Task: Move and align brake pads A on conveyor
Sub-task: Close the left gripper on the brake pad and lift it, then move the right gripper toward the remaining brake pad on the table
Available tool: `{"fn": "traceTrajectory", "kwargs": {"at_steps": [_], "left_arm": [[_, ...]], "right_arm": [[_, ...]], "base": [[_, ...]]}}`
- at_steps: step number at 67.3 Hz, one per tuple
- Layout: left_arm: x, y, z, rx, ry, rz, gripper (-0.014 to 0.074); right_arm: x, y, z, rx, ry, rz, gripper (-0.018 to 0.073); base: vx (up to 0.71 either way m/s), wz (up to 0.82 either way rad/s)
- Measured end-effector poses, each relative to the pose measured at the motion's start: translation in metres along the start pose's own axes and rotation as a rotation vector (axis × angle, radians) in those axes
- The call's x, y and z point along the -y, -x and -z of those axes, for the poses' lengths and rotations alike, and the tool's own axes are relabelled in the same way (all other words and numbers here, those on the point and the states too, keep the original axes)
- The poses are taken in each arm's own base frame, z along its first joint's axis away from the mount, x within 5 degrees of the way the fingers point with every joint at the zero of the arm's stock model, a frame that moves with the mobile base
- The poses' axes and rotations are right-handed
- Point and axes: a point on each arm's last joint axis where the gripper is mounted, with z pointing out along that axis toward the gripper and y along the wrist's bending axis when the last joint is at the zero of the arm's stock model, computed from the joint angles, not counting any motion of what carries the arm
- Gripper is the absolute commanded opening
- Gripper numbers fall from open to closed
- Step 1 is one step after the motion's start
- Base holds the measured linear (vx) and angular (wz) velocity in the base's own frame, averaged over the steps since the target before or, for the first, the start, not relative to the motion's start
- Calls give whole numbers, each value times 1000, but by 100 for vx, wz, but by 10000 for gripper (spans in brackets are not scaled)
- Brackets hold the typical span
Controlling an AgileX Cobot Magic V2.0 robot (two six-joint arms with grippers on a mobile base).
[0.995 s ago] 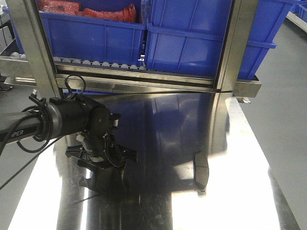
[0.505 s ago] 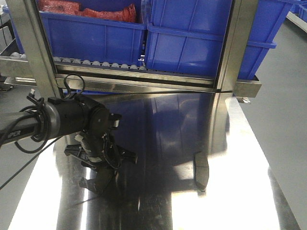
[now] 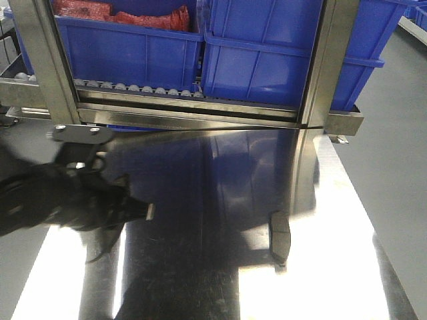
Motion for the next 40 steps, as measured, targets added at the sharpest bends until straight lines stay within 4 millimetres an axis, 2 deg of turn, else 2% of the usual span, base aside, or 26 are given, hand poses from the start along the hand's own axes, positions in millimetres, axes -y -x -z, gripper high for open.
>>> {"fn": "traceTrajectory", "kwargs": {"at_steps": [16,23,32,40], "left_arm": [[-30,-50,75,216,-87,28,-7],[-43,-77,99,311,-122,42,-7],[-61,-115,123,428,-160,65,-6],[-76,-146,132,451,-152,89,-6]], "right_arm": [[0,0,0,0,0,0,484],[0,0,0,0,0,0,484],[0,0,0,0,0,0,484],[0,0,0,0,0,0,484]], "base": [[0,0],[0,0],[0,0],[0,0]]}}
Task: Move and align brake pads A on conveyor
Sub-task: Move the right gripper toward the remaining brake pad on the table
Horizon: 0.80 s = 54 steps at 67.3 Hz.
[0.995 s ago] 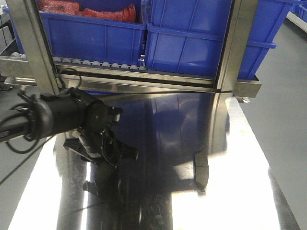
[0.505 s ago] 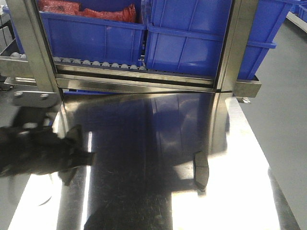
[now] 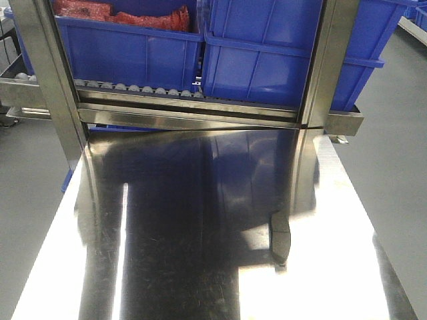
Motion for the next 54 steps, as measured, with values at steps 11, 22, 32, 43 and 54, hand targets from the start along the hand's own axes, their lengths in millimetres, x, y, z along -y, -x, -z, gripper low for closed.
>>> {"fn": "traceTrajectory", "kwargs": {"at_steps": [11,22,32,43,54], "left_arm": [[-10,-16,14,-4,21,15,-6],[-12,-16,17,13,23,10,-6],[-12,-16,17,13,24,10,-6],[-12,-16,17,13,24,9,-6],[-12,-16,17,13,24,9,-6]], "right_arm": [[0,0,0,0,0,0,484],[0,0,0,0,0,0,484],[0,0,0,0,0,0,484],[0,0,0,0,0,0,484],[0,0,0,-1,0,0,484]], "base": [[0,0],[0,0],[0,0],[0,0],[0,0]]}}
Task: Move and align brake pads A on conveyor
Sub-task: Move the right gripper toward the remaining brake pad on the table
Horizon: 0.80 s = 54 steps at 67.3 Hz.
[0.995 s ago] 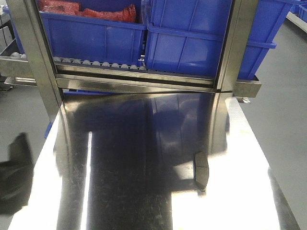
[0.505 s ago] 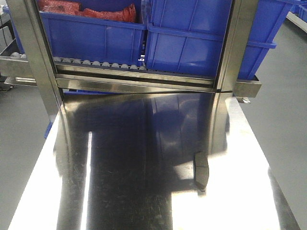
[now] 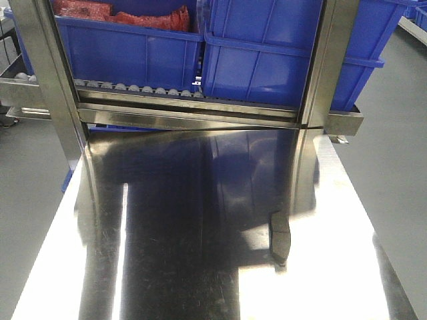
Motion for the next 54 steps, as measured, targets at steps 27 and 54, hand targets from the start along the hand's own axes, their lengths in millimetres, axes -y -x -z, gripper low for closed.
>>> {"fn": "traceTrajectory", "kwargs": {"at_steps": [27,54], "left_arm": [[0,0,0,0,0,0,-6],[0,0,0,1,1,-1,-6]], "right_arm": [[0,0,0,0,0,0,484],[2,13,-21,-113,6,-126,484]], "base": [[0,0],[0,0]]}}
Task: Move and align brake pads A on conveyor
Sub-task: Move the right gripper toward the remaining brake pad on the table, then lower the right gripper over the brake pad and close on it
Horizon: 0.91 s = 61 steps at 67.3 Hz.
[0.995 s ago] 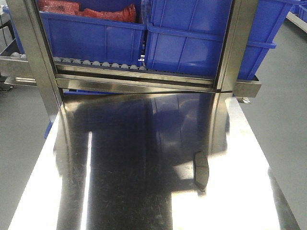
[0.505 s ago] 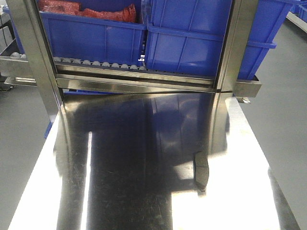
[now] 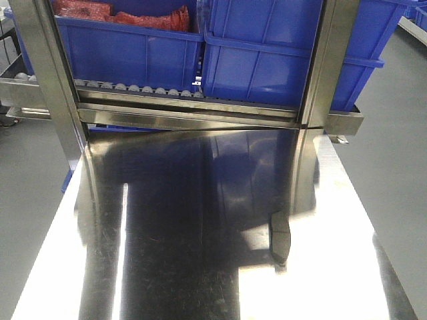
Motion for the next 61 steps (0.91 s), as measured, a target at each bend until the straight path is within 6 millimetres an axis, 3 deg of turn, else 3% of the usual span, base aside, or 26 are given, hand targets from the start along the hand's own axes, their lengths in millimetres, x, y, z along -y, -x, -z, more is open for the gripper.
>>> {"fn": "traceTrajectory", "kwargs": {"at_steps": [21,48,61], "left_arm": [[0,0,0,0,0,-1,-6],[0,0,0,-1,0,-1,-6],[0,0,0,-1,1,-1,-6]], "right_arm": [[1,25,-72,-437,1,-26,484],[2,3,-152,-841,6,-42,473],[-2,8,-187,-946,33,-66,465]], "base": [[0,0],[0,0],[0,0]]}}
